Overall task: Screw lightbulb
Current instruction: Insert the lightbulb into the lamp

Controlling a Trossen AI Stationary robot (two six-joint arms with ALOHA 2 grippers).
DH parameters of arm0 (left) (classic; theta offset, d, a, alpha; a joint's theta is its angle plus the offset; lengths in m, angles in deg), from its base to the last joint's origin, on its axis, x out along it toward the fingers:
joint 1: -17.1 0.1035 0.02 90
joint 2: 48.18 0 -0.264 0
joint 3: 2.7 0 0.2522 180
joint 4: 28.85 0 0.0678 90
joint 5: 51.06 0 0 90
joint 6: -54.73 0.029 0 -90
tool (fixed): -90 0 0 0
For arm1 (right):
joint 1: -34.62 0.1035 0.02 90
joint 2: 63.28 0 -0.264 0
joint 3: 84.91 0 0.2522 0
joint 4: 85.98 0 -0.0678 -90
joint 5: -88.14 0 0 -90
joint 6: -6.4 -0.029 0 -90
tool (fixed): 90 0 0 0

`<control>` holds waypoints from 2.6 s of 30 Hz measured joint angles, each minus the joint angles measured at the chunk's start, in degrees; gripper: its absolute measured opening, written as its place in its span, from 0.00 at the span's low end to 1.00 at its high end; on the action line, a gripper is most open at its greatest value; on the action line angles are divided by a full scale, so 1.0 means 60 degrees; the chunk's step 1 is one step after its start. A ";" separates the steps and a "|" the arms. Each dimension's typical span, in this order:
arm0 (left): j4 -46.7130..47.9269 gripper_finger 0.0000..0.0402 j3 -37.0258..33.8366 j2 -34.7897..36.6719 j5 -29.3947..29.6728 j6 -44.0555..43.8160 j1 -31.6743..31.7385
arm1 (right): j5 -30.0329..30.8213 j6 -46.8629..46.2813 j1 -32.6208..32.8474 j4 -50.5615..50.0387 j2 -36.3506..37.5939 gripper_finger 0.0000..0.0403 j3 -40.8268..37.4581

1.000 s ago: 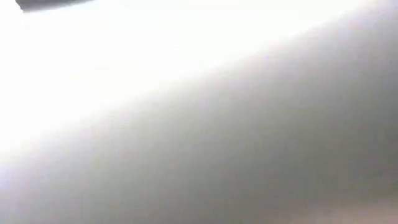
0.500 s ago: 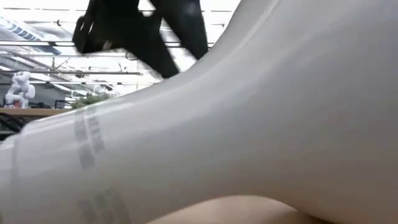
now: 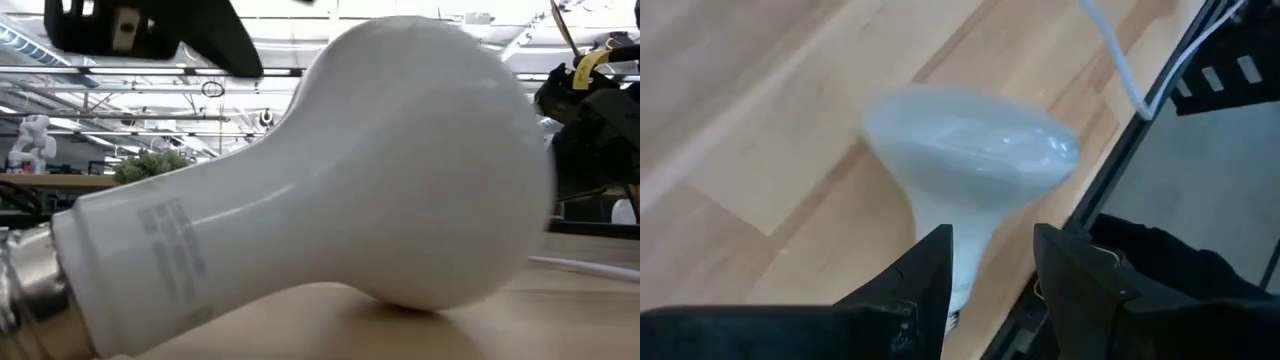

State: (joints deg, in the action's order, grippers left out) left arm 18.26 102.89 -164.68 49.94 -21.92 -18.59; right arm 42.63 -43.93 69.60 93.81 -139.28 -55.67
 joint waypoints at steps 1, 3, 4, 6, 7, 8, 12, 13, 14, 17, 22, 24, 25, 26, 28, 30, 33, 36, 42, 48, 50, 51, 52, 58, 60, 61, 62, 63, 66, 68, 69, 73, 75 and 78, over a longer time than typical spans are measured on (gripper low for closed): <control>-0.0065 0.36 0.0000 -0.0095 -0.0022 -0.0070 -0.0002 | 0.0000 0.0000 0.0000 -0.0004 0.0000 0.00 0.0000; -0.0157 0.36 0.0000 -0.0271 -0.0177 -0.0214 -0.0005 | 0.0000 0.0000 -0.0003 0.0002 0.0000 0.00 0.0000; -0.0150 0.36 0.0000 -0.0376 -0.0276 -0.0318 -0.0005 | 0.0000 0.0000 -0.0003 0.0002 0.0000 0.00 0.0000; -0.0135 0.36 0.0000 -0.0612 -0.0363 -0.0466 -0.0008 | 0.0000 0.0000 0.0000 0.0004 0.0000 0.00 0.0000; -0.0135 0.36 0.0000 -0.0682 -0.0368 -0.0541 -0.0009 | -0.0002 0.0000 0.0000 0.0013 0.0000 0.00 0.0000; -0.0106 0.36 0.0000 -0.0762 -0.0386 -0.0641 -0.0009 | -0.0002 0.0000 0.0000 0.0025 0.0000 0.00 0.0000; 0.0017 0.36 0.0036 -0.0999 -0.0324 -0.0857 0.0111 | -0.0001 0.0000 0.0000 0.0031 0.0000 0.00 0.0000; 0.0063 0.36 0.0047 -0.1056 -0.0300 -0.0868 0.0163 | -0.0004 0.0000 0.0000 0.0031 0.0000 0.00 0.0000; 0.0107 0.36 0.0055 -0.1087 -0.0289 -0.0875 0.0229 | -0.0004 0.0000 0.0000 0.0034 0.0000 0.00 0.0000; 0.0563 0.36 0.0055 -0.1091 -0.0216 -0.0891 0.0456 | -0.0004 0.0000 0.0000 0.0056 0.0000 0.00 0.0000; 0.1679 0.36 0.0046 -0.1096 0.0295 -0.0825 0.0885 | -0.0004 0.0000 -0.0001 0.0060 0.0000 0.00 0.0000; 0.2001 0.36 0.0044 -0.1099 0.0308 -0.0804 0.1093 | -0.0004 0.0000 -0.0003 0.0060 0.0000 0.00 0.0000; 0.2120 0.36 0.0044 -0.1102 0.0314 -0.0691 0.1202 | -0.0004 0.0000 -0.0002 0.0060 0.0000 0.00 0.0000; 0.2204 0.36 0.0043 -0.1106 0.0314 -0.0601 0.1308 | -0.0004 0.0003 0.0000 0.0060 0.0000 0.00 0.0000; 0.2357 0.37 0.0037 -0.1109 0.0320 -0.0361 0.1506 | -0.0004 0.0004 -0.0001 0.0060 0.0000 0.00 0.0000; 0.2450 0.37 0.0031 -0.1109 0.0324 -0.0079 0.1723 | -0.0003 0.0020 -0.0002 0.0060 0.0000 0.00 0.0000; 0.2487 0.37 0.0025 -0.1109 0.0343 0.0398 0.2032 | -0.0004 0.0036 0.0000 0.0060 0.0000 0.00 0.0000; 0.2488 0.37 0.0012 -0.1109 0.0520 0.0796 0.2315 | -0.0004 0.0036 -0.0002 0.0060 0.0000 0.00 0.0000; 0.2443 0.37 -0.0084 -0.1098 0.0003 0.1398 0.2896 | -0.0017 0.0036 -0.0001 0.0060 0.0000 0.00 0.0000; 0.2480 0.37 -0.0098 -0.1091 -0.0379 0.1856 0.3054 | -0.0160 0.0069 -0.0002 0.0060 0.0000 0.00 0.0000; 0.2464 0.37 -0.0101 -0.1091 -0.0306 0.1870 0.3051 | -0.0169 0.0069 -0.0002 0.0059 0.0000 0.00 0.0000; 0.2421 0.37 -0.0105 -0.1091 -0.0249 0.1878 0.3038 | -0.0171 0.0070 -0.0004 0.0057 0.0000 0.00 0.0000; 0.2362 0.37 -0.0112 -0.1091 -0.0221 0.1875 0.3026 | -0.0175 0.0069 -0.0003 0.0059 0.0000 0.00 0.0000; 0.1944 0.37 -0.0124 -0.1113 -0.0213 0.1903 0.2938 | -0.0178 0.0069 -0.0002 0.0056 0.0000 0.00 0.0000; 0.1924 0.37 -0.0125 -0.1113 -0.0211 0.1814 0.2938 | -0.0178 0.0069 0.0000 0.0056 0.0000 0.00 0.0000; 0.1902 0.37 -0.0126 -0.1116 -0.0215 0.1742 0.2936 | -0.0178 0.0071 -0.0004 0.0056 0.0000 0.00 0.0000; 0.1865 0.37 -0.0127 -0.1116 -0.0218 0.1668 0.2934 | -0.0178 0.0071 -0.0004 0.0056 0.0000 0.00 0.0000; 0.1824 0.37 -0.0127 -0.1116 -0.0222 0.1649 0.2934 | -0.0180 0.0069 -0.0003 0.0056 0.0000 0.00 0.0000; 0.1766 0.37 -0.0124 -0.1066 -0.0232 0.1641 0.2927 | -0.0178 0.0069 -0.0002 0.0056 0.0000 0.00 0.0000; 0.1718 0.37 -0.0120 -0.1063 -0.0237 0.1612 0.2927 | -0.0182 0.0069 -0.0002 0.0056 0.0000 0.00 0.0000; 0.1708 0.37 -0.0120 -0.1022 -0.0252 0.1612 0.2927 | -0.0180 0.0069 -0.0004 0.0056 0.0000 0.00 0.0000; 0.1703 0.37 -0.0120 -0.1000 -0.0336 0.1609 0.2927 | -0.0186 0.0069 0.0000 0.0056 0.0000 0.00 0.0000; 0.1701 0.37 -0.0120 -0.1000 -0.0339 0.1616 0.2927 | -0.0211 0.0069 -0.0004 0.0056 0.0004 0.00 0.0000; 0.1701 0.38 -0.0117 -0.1000 -0.0342 0.1620 0.2927 | -0.0226 0.0063 0.0000 0.0056 0.0000 0.00 0.0000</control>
State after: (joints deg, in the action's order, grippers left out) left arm 28.47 102.19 -170.68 47.89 -12.21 -1.03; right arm 41.28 -43.55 69.60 94.15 -139.28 -55.67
